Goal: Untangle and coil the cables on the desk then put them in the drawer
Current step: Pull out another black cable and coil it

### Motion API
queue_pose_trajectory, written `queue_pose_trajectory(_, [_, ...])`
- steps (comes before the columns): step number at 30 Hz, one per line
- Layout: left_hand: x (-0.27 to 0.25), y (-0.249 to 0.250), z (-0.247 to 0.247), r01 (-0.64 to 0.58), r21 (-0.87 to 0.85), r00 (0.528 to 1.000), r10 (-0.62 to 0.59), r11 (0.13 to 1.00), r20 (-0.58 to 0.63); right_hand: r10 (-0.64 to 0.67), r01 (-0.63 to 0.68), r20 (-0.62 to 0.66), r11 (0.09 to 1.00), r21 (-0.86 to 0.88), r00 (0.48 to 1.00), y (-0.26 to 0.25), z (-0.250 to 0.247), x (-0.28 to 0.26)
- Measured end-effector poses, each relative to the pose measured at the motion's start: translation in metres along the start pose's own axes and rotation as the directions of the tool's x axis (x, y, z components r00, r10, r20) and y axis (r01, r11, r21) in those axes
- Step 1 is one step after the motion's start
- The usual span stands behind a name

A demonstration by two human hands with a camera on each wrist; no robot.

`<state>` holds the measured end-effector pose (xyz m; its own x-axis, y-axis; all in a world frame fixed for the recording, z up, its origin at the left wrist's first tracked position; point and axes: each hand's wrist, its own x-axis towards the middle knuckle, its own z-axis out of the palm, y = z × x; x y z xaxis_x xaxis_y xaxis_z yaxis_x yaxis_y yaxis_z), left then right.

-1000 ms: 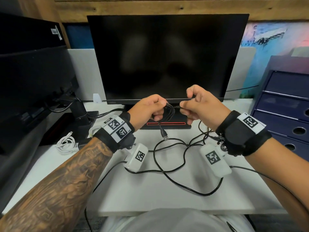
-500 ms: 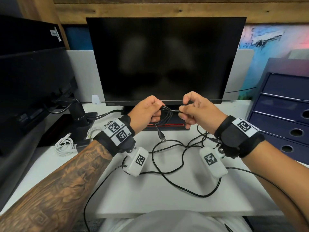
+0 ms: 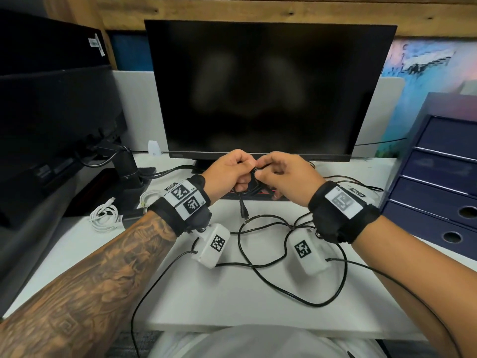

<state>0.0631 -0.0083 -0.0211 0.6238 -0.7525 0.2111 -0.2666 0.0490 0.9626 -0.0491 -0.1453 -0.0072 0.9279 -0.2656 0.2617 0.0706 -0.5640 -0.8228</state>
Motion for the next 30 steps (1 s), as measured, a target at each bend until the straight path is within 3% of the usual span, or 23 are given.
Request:
queue_pose_trajectory(4, [0.000,0.003,-0.015,0.014,0.021,0.997,-0.012,1.000,-0.083,0.053,-0.057,0.041,0.993,0.101,0.998,-0.004,0.008,0.023])
queue_pose_trajectory(7, [-0.004,0.009,-0.035,0.099,0.032,0.983,-0.093,0.995,-0.161,0.095,-0.107,0.062,0.966,0.237,0.994,-0.003,0.017,0.040])
queue_pose_trajectory(11, [-0.012,0.009,-0.076,0.204,0.197,0.960,-0.156,0.959,-0.234,0.163,-0.182,0.085,0.916,0.358,0.983,-0.006,0.038,0.060])
queue_pose_trajectory(16, [-0.031,0.000,-0.113,0.319,0.312,0.927,-0.227,0.895,-0.297,0.257,-0.309,0.182,0.868,0.389,0.949,-0.009,0.075,0.081])
queue_pose_trajectory(21, [-0.045,-0.010,-0.125,0.413,0.340,0.891,-0.298,0.845,-0.343,0.353,-0.407,0.251,0.888,0.215,0.901,-0.005,0.116,0.092])
queue_pose_trajectory(27, [-0.054,-0.024,-0.121,0.485,0.422,0.868,-0.363,0.766,-0.337,0.475,-0.467,0.149,0.880,-0.087,0.867,0.029,0.124,0.107])
queue_pose_trajectory(30, [-0.056,-0.025,-0.114,0.512,0.460,0.858,-0.408,0.725,-0.312,0.540,-0.512,0.174,0.839,-0.183,0.823,0.036,0.128,0.111])
